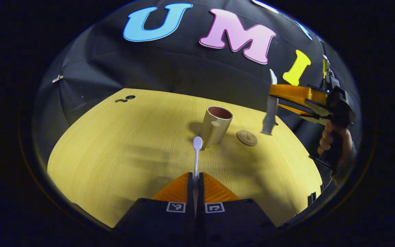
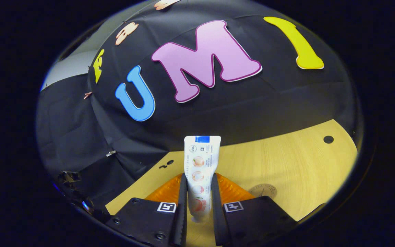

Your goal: Put the toothbrush and toothpaste on the desktop into the cup, then pick up the cup and place it on the coaster on the desktop.

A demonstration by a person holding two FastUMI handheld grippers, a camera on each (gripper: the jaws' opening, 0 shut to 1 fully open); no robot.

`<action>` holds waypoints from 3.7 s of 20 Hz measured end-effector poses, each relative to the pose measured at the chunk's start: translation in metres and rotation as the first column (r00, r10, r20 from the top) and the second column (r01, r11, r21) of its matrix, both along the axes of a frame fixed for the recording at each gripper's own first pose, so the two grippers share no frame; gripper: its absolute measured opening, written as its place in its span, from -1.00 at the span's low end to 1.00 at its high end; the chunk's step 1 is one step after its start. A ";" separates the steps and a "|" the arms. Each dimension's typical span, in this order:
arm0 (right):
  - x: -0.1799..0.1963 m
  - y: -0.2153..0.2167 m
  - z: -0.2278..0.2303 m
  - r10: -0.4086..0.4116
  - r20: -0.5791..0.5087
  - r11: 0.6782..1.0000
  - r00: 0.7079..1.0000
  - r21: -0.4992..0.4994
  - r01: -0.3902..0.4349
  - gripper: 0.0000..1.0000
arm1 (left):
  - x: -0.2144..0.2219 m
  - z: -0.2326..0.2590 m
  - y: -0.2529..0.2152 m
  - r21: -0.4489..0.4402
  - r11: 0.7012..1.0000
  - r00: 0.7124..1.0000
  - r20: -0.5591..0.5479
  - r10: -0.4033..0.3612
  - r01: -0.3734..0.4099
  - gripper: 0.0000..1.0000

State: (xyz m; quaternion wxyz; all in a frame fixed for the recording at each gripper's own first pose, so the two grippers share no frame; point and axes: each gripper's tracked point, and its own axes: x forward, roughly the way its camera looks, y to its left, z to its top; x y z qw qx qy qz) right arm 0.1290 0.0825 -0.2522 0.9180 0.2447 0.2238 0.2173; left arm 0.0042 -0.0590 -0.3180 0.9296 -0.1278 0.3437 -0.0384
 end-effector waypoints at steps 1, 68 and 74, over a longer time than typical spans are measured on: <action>0.009 0.004 0.001 -0.004 0.024 1.000 1.000 0.008 0.004 -0.30 | 0.002 0.001 -0.001 -0.011 1.000 1.000 0.012 0.005 -0.005 -0.87; -0.011 -0.024 -0.141 -0.076 -0.274 0.996 0.959 0.031 0.088 0.10 | 0.226 0.075 -0.031 -0.146 0.985 0.752 0.637 0.167 -0.095 -0.60; -0.015 -0.019 -0.134 -0.063 -0.267 0.997 0.962 0.017 0.070 0.10 | 0.205 0.081 -0.029 -0.126 0.991 0.790 0.605 0.104 -0.033 -0.58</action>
